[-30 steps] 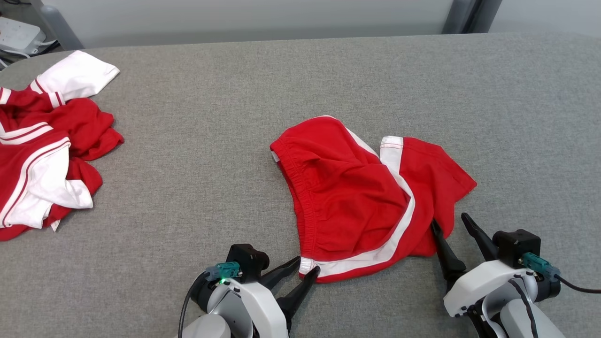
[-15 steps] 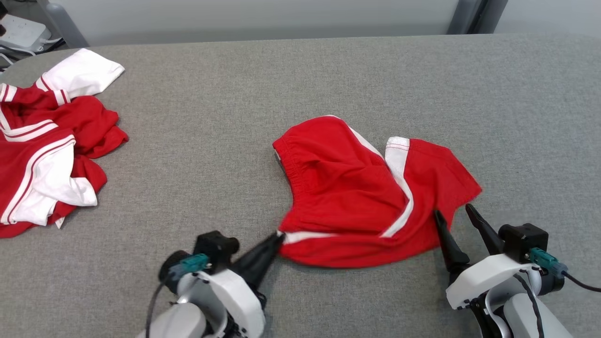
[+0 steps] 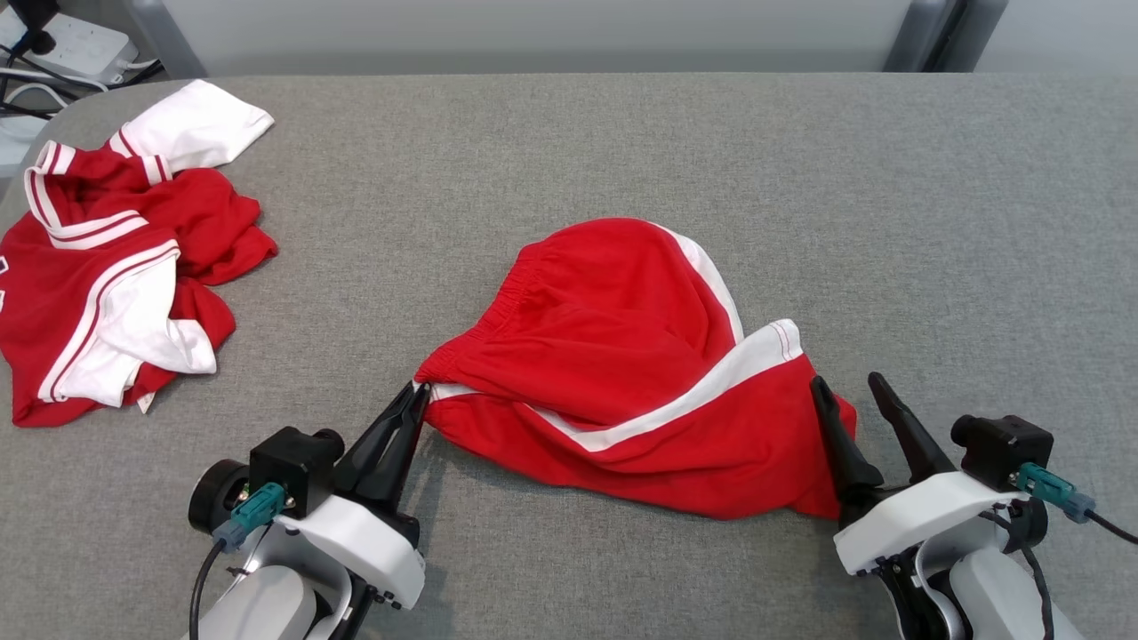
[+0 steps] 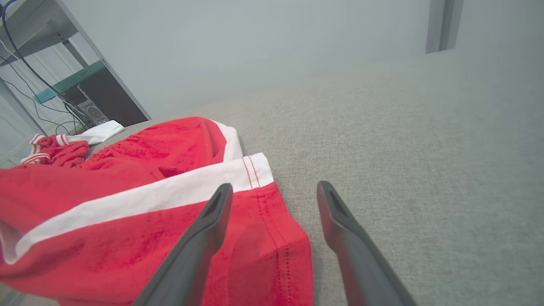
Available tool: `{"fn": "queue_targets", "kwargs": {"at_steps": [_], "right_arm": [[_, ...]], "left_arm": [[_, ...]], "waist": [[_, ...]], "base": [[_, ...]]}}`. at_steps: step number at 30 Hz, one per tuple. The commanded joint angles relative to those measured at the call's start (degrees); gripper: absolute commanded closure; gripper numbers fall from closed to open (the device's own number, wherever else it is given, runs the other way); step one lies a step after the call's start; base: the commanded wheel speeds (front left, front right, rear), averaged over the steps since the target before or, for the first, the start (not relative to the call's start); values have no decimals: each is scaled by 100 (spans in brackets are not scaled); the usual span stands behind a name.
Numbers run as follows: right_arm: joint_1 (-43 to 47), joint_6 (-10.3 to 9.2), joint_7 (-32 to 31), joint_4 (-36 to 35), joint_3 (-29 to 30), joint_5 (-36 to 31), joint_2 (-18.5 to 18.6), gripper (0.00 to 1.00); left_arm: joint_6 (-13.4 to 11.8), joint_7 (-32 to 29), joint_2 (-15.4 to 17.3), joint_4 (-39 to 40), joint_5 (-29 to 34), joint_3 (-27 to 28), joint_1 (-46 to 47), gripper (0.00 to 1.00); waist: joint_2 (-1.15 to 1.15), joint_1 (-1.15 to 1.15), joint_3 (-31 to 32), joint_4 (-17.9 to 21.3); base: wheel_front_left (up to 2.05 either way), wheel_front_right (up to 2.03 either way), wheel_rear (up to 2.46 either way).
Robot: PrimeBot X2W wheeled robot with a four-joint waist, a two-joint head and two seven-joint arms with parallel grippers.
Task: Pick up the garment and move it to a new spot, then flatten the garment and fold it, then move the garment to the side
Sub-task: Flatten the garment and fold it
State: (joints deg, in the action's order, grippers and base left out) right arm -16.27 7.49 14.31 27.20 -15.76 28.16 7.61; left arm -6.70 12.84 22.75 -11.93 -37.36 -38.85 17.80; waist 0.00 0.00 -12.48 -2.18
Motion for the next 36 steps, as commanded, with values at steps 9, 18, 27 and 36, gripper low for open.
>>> {"fn": "queue_targets", "kwargs": {"at_steps": [9, 18, 27, 36], "right_arm": [[-506, 0, -386, -259, -854, 1317, 534, 0], [-922, 0, -559, 111, -1432, 1771, 751, 2], [-1235, 0, -541, 580, -1884, 2130, 802, 60], [-1404, 0, -224, 738, -2261, 2328, 970, 100]], "left_arm": [[-216, 188, 58, -104, 263, 431, 43, 100], [-105, 204, -63, -216, 327, 408, 106, 100], [-10, 210, -177, -288, 366, 363, 156, 100], [24, 213, -223, -291, 354, 410, 151, 100]], "waist": [[0, 0, -89, -157], [0, 0, -139, -319], [0, 0, -195, -460], [0, 0, -165, -452]], "base": [[0, 0, 0], [0, 0, 0], [0, 0, 0], [0, 0, 0]]}}
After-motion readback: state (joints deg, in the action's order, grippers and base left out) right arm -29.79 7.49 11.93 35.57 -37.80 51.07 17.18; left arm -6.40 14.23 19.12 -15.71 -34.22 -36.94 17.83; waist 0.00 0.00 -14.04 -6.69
